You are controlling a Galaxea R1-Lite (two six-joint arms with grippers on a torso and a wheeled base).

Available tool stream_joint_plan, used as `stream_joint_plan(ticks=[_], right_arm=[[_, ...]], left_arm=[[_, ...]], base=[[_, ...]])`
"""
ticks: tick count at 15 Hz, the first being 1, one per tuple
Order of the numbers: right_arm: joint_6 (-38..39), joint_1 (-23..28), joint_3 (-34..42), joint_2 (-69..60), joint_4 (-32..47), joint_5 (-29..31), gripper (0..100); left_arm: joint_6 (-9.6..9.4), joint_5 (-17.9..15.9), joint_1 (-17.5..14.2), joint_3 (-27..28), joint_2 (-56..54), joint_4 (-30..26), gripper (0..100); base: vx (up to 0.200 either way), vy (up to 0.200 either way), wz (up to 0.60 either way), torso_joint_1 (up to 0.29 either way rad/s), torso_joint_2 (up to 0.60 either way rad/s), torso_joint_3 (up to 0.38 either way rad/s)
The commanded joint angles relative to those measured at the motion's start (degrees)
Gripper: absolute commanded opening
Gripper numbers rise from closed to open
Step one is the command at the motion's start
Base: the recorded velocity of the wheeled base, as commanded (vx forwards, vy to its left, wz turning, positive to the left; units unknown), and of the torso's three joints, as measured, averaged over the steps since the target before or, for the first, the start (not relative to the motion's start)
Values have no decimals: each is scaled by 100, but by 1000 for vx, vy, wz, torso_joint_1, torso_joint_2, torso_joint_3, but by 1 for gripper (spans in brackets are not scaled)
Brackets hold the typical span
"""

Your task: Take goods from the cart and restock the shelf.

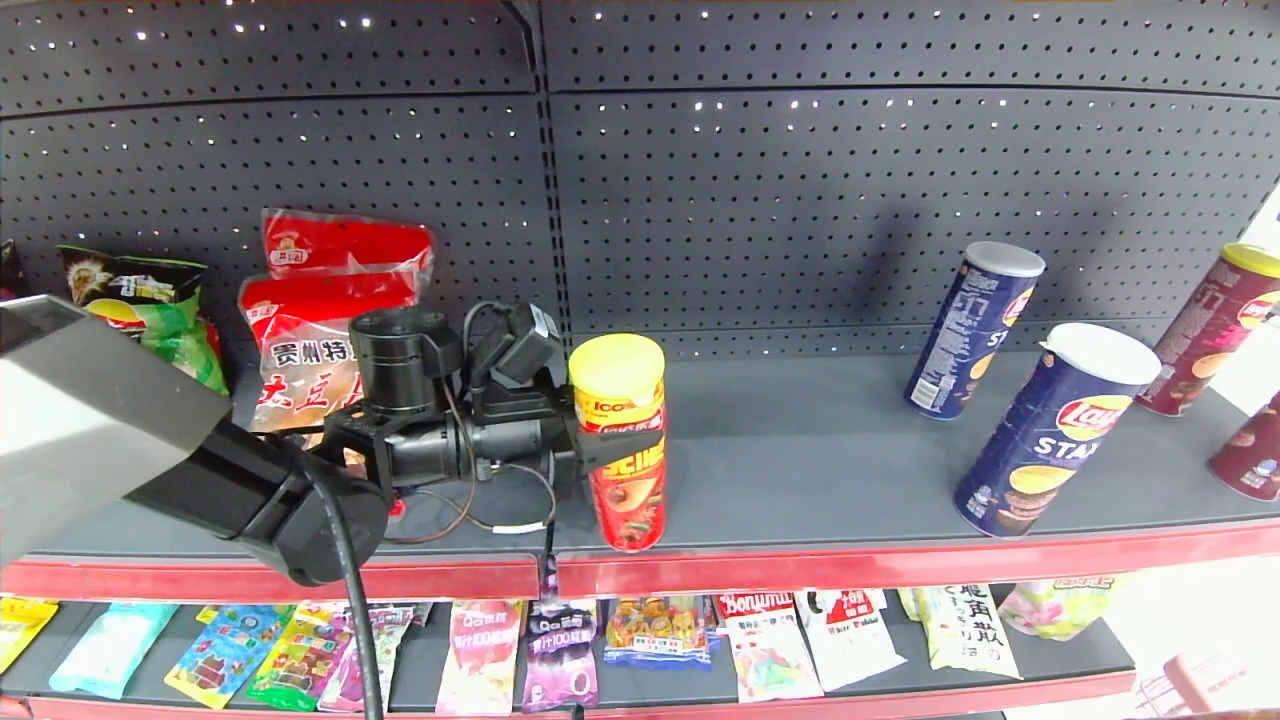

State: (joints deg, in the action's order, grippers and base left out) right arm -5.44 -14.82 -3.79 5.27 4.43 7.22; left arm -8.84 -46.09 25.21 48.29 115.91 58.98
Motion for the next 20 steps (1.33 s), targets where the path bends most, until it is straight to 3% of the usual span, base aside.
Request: stream_joint_plan(ticks=[1, 13, 14, 20], right_arm=[[-1, -3, 1, 9, -3, -1, 0], [-1, -12, 1, 1, -3, -1, 0], [-1, -3, 1, 9, -3, -1, 0], [-1, -3, 1, 9, 6, -1, 0]], left_arm=[[5, 13, 1, -21, -7, -27, 0], [93, 109, 19, -39, 11, -106, 0], [93, 109, 19, -21, 20, -106, 100], [110, 92, 10, -65, -42, -53, 100]], base=[[0, 0, 0, 0, 0, 0], [0, 0, 0, 0, 0, 0], [0, 0, 0, 0, 0, 0], [0, 0, 0, 0, 0, 0]])
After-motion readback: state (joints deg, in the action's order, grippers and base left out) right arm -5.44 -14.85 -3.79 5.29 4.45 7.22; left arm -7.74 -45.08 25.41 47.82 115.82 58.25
